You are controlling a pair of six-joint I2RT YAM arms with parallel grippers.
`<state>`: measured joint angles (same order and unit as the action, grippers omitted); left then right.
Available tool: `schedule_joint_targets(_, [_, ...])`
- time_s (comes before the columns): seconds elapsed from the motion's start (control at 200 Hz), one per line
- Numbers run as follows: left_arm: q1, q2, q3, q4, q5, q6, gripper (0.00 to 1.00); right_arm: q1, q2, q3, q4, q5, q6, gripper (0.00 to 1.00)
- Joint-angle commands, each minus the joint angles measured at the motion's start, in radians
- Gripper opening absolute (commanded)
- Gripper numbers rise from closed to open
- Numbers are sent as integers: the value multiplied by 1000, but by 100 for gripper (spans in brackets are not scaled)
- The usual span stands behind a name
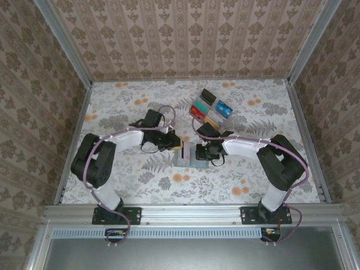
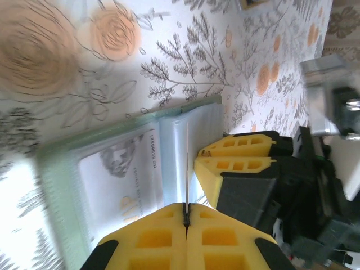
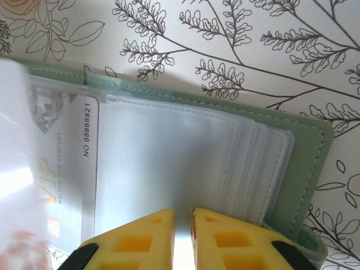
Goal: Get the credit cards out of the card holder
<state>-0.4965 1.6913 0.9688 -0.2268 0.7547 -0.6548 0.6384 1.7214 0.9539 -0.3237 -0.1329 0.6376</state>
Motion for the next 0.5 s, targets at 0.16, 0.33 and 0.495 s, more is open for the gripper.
schedule_joint_targets(0.16, [88, -127, 32, -120, 0, 70, 0, -13, -88, 4, -24, -19, 12, 31])
schedule_joint_targets(0.33, [92, -166, 55, -12, 47, -14, 0, -45, -237, -25, 92, -122, 33, 55])
schedule_joint_targets(0.495, [83, -191, 48, 156, 98, -134, 0, -119, -297, -59, 277, -312, 137, 70])
